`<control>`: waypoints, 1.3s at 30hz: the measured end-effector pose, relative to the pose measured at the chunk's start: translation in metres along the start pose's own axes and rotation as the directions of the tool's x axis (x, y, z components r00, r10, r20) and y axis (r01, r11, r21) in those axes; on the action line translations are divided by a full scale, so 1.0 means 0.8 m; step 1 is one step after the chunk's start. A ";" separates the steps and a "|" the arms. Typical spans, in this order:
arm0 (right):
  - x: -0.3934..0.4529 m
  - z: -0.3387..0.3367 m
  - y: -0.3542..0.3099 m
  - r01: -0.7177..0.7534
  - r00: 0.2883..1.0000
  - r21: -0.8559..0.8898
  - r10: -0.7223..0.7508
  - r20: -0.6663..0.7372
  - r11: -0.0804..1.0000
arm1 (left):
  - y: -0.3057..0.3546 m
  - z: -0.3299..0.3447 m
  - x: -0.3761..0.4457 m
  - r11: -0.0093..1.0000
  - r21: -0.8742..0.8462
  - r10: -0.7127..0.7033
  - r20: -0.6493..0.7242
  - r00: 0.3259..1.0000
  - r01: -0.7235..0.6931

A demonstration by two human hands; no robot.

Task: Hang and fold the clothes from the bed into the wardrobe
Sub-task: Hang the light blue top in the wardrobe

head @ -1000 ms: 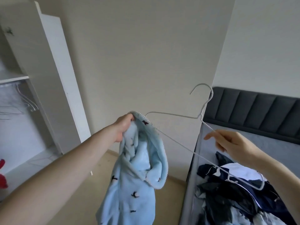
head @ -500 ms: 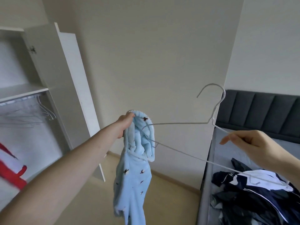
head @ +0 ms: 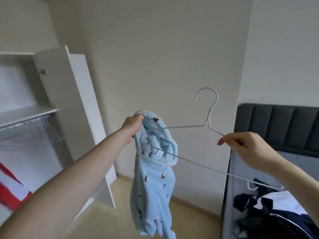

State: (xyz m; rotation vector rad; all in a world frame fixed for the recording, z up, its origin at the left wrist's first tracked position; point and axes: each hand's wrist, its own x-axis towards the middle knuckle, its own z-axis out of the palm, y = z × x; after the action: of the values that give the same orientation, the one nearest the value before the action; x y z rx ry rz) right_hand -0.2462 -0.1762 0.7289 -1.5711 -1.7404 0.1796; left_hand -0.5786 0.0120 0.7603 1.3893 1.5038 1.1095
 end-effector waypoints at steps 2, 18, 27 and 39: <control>0.004 0.004 -0.006 0.025 1.000 -0.023 -0.024 0.015 0.999 | 0.006 0.001 -0.002 1.000 -0.003 0.020 -0.028 0.999 -0.020; -0.006 0.003 -0.047 0.019 0.990 -0.244 -0.052 -0.128 0.970 | 0.035 0.015 -0.008 0.983 0.094 0.161 -0.060 0.985 -0.155; -0.026 0.015 -0.044 -0.079 0.986 -0.271 0.035 -0.163 0.959 | 0.043 0.003 -0.011 0.985 0.078 0.165 -0.125 0.978 -0.156; -0.025 0.034 -0.049 -0.094 0.992 -0.119 0.083 -0.095 0.988 | 0.052 0.025 -0.047 0.983 0.026 0.180 0.062 0.982 -0.182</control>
State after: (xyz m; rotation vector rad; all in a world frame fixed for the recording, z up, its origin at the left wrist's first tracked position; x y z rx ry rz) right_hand -0.2952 -0.1928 0.7236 -1.7208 -1.6399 0.0439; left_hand -0.5440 -0.0228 0.7937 1.5925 1.3790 1.1482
